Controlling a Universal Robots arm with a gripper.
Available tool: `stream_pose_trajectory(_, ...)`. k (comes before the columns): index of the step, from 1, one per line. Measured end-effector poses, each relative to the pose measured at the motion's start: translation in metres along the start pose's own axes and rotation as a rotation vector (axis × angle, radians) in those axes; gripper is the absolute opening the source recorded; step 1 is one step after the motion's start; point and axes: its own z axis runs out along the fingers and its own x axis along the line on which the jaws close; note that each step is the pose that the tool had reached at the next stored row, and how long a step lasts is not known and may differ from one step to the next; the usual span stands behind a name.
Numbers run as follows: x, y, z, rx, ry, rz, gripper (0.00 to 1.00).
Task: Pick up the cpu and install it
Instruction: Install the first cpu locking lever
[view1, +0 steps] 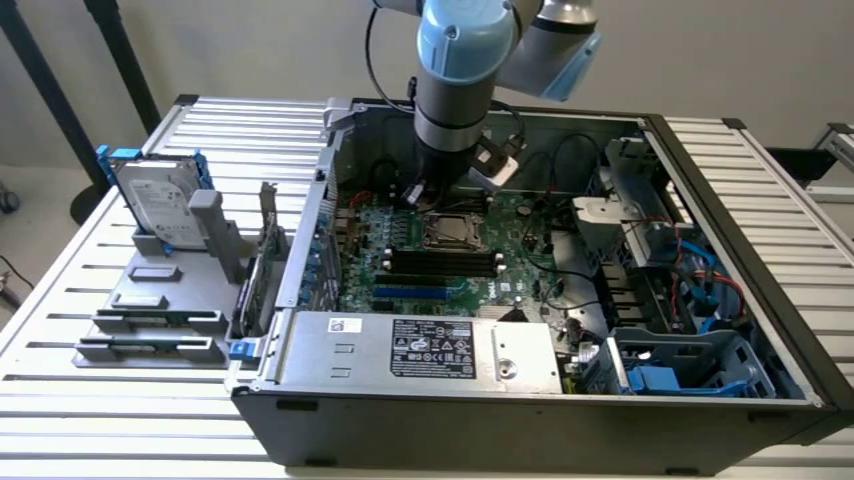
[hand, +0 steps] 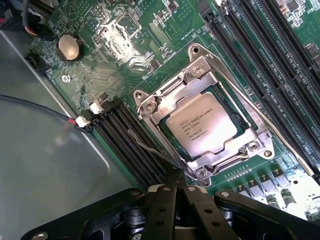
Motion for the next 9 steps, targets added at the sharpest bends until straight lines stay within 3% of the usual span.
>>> stream_pose_trajectory(9,0.0024,0.0018,0.0015,-0.0049,-0.0062,0.000,0.11)
